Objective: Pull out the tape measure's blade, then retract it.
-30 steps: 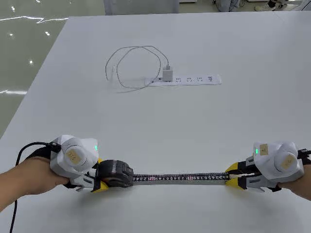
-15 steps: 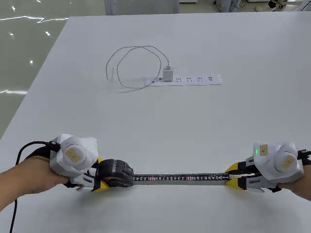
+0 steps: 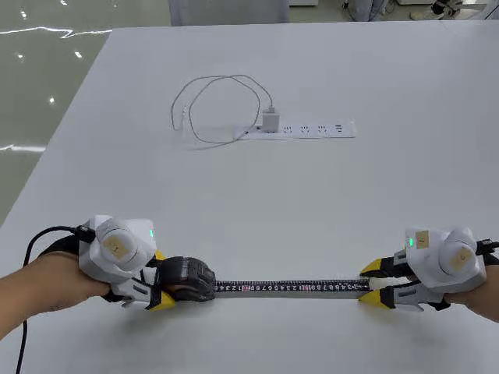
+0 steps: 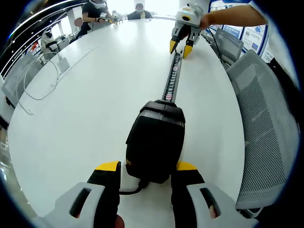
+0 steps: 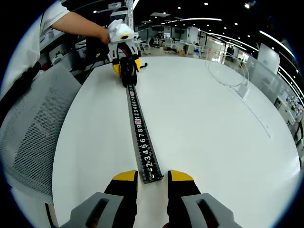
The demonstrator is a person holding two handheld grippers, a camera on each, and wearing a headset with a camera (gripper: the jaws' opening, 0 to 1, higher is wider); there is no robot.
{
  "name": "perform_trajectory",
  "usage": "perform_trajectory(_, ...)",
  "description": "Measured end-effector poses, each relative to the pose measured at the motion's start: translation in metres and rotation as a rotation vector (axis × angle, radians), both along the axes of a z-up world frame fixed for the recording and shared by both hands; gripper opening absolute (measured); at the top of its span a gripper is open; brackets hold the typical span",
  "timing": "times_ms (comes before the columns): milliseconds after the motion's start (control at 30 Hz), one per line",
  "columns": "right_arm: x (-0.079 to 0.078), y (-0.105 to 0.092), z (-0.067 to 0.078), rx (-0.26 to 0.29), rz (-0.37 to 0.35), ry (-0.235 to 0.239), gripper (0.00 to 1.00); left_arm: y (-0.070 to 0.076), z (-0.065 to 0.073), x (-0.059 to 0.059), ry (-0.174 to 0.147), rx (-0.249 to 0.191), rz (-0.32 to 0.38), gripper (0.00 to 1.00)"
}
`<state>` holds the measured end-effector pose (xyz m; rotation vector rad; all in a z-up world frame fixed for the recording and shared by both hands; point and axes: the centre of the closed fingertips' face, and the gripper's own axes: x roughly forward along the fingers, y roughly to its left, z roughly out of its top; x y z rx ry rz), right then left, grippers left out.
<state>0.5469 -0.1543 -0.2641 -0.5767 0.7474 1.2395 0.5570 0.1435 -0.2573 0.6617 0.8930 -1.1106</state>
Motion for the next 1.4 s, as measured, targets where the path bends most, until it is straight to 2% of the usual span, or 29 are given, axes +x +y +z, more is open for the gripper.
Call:
perform_trajectory(167,0.0,-0.001,0.002,0.01,-0.017,0.004,0.22,-0.003,0.003,0.001,0.002,-0.028,0.02,0.41)
perform_trajectory(200,0.0,0.0,0.004,0.024,-0.032,0.012,0.22,-0.004,0.004,0.0,0.015,-0.049,0.037,0.42)
perform_trajectory(233,0.0,0.002,0.005,0.041,-0.044,0.022,0.23,-0.003,0.004,0.001,0.018,-0.047,0.046,0.42)
perform_trajectory(400,-0.003,0.003,0.005,0.058,-0.062,0.045,0.27,-0.002,0.007,0.0,0.016,-0.073,0.065,0.44)
perform_trajectory(567,-0.003,0.003,0.007,0.062,-0.072,0.041,0.28,-0.001,0.011,-0.001,0.014,-0.084,0.084,0.45)
perform_trajectory(833,-0.005,0.007,0.014,0.097,-0.138,0.025,0.35,0.006,0.017,-0.007,0.009,-0.142,0.16,0.51)
perform_trajectory(1033,-0.006,0.008,0.021,0.104,-0.168,0.006,0.44,0.012,0.026,-0.011,-0.014,-0.18,0.226,0.55)
perform_trajectory(1300,-0.013,0.012,0.028,0.125,-0.195,-0.003,0.5,0.012,0.037,-0.016,-0.053,-0.234,0.28,0.6)
perform_trajectory(1400,-0.015,0.012,0.03,0.134,-0.213,-0.003,0.51,0.013,0.038,-0.02,-0.06,-0.24,0.291,0.6)
